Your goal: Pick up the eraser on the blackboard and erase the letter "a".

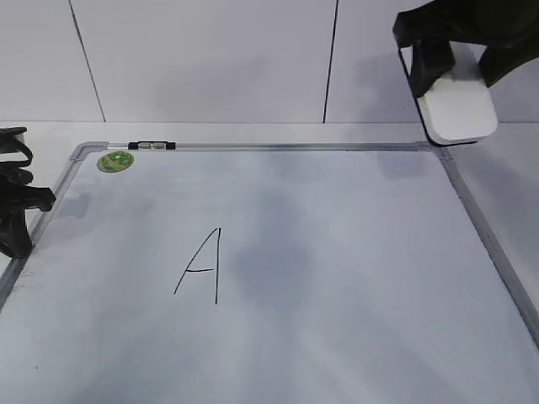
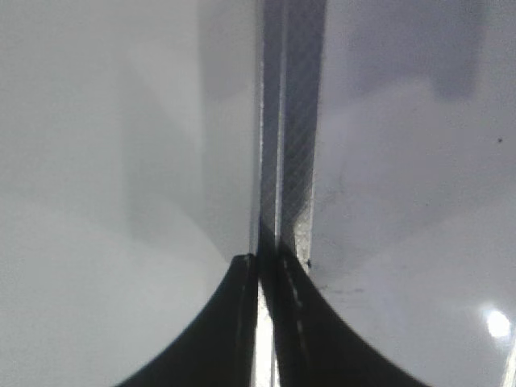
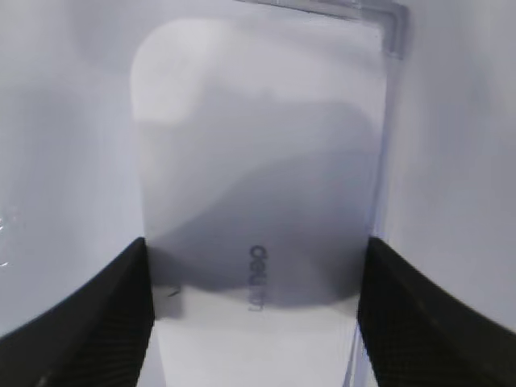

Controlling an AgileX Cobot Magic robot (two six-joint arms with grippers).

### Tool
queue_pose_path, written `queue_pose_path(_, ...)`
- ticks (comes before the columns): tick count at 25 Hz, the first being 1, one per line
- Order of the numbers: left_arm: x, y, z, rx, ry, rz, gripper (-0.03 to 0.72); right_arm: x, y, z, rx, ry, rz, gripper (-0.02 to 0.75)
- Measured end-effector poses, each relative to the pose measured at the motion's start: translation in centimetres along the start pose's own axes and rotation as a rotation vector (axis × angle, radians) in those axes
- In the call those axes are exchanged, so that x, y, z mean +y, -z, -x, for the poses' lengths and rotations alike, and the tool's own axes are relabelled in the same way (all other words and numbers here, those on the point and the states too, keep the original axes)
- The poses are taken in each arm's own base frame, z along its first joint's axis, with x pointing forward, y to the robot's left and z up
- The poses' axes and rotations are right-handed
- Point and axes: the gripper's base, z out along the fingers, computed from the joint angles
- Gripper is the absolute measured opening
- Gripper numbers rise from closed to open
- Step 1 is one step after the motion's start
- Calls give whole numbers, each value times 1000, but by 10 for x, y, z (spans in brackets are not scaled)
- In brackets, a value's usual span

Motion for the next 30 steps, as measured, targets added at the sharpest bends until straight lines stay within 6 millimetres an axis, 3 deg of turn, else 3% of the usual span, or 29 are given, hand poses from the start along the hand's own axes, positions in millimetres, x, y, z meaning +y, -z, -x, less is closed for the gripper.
queue_pose_path(10,0,0,0,0,0,0,32,-42,1,2,0,-118,-34,565)
queue_pose_path(17,0,0,0,0,1,-2,34,-59,-3,3,12,-177,-38,565)
queue_pose_path(30,0,0,0,0,3,-4,36,-62,-84,-2,231,-187,-47,565)
